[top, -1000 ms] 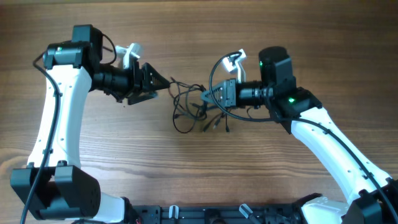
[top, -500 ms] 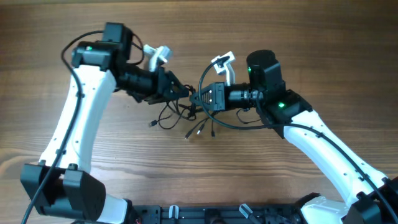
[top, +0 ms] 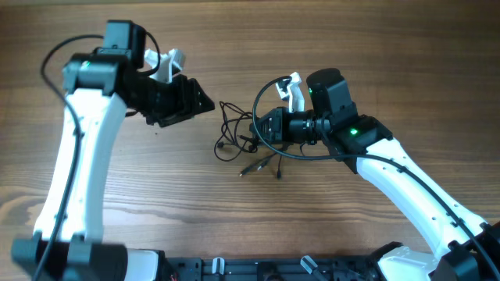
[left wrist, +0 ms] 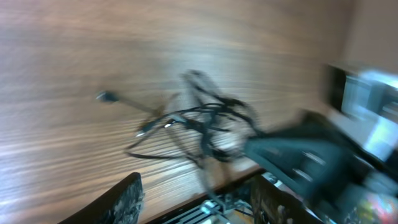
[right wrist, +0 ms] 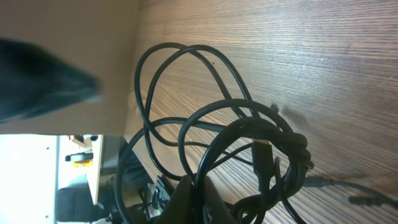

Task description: Untangle cables

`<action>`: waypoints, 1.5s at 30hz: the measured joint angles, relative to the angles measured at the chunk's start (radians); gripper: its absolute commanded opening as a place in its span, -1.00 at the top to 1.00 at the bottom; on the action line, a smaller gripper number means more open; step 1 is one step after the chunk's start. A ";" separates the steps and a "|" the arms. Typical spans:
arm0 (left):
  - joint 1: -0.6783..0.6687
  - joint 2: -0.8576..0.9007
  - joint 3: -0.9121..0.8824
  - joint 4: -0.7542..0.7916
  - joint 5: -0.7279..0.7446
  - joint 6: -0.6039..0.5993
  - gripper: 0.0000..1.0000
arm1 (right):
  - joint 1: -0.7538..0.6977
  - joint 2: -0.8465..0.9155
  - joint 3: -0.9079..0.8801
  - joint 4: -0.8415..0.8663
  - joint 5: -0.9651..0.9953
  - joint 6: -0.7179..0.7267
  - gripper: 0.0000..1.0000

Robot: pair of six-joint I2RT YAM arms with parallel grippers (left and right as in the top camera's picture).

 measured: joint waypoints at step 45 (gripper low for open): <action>-0.105 0.127 0.024 -0.040 -0.302 -0.216 0.92 | -0.270 -0.248 0.001 -0.085 -0.171 -0.011 0.91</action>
